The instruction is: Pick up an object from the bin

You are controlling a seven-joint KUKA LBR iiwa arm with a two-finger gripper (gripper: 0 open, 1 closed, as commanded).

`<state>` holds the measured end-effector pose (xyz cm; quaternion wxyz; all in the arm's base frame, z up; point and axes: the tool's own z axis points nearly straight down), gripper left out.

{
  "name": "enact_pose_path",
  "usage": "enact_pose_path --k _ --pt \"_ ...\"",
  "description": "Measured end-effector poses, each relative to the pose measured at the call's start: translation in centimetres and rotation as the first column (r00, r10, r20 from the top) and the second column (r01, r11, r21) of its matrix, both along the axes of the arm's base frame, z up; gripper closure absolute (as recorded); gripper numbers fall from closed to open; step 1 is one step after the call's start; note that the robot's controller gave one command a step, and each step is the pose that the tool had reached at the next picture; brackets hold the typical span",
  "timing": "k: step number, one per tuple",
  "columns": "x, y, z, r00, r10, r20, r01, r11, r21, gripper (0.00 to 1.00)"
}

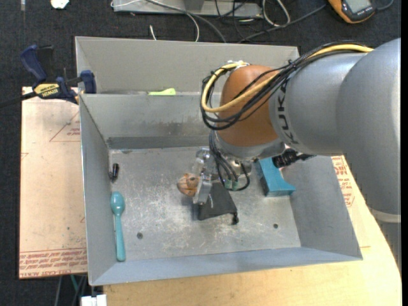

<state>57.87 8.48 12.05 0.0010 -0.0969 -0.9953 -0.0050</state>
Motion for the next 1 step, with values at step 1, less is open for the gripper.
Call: enact_pose_path --k 1 --pt "0.12 0.02 4.01 1.000 0.001 0.004 -0.001 1.000 0.000 1.00"
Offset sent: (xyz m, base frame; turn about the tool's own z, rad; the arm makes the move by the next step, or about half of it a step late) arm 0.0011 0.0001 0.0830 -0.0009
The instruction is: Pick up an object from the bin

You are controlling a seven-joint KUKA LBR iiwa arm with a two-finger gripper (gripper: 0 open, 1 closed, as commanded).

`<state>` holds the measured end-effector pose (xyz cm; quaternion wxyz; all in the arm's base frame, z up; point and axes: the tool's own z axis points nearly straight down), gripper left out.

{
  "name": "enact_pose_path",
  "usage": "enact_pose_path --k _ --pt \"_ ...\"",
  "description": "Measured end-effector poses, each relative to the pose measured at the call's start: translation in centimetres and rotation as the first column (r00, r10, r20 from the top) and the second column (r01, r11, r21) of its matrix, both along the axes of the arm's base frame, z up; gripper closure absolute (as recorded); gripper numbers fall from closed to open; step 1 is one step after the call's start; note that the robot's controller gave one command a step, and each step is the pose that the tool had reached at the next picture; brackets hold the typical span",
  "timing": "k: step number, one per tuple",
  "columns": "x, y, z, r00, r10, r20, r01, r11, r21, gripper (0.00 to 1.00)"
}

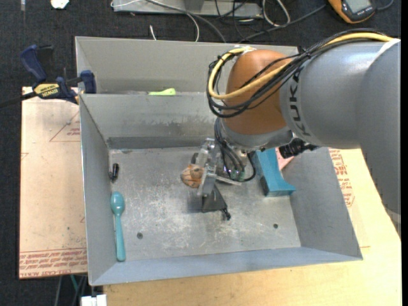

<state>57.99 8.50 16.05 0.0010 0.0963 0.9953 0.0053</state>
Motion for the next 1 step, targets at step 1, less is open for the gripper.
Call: enact_pose_path --k 1 --pt "0.02 0.03 2.87 1.000 0.001 0.000 -0.001 1.000 0.001 1.00"
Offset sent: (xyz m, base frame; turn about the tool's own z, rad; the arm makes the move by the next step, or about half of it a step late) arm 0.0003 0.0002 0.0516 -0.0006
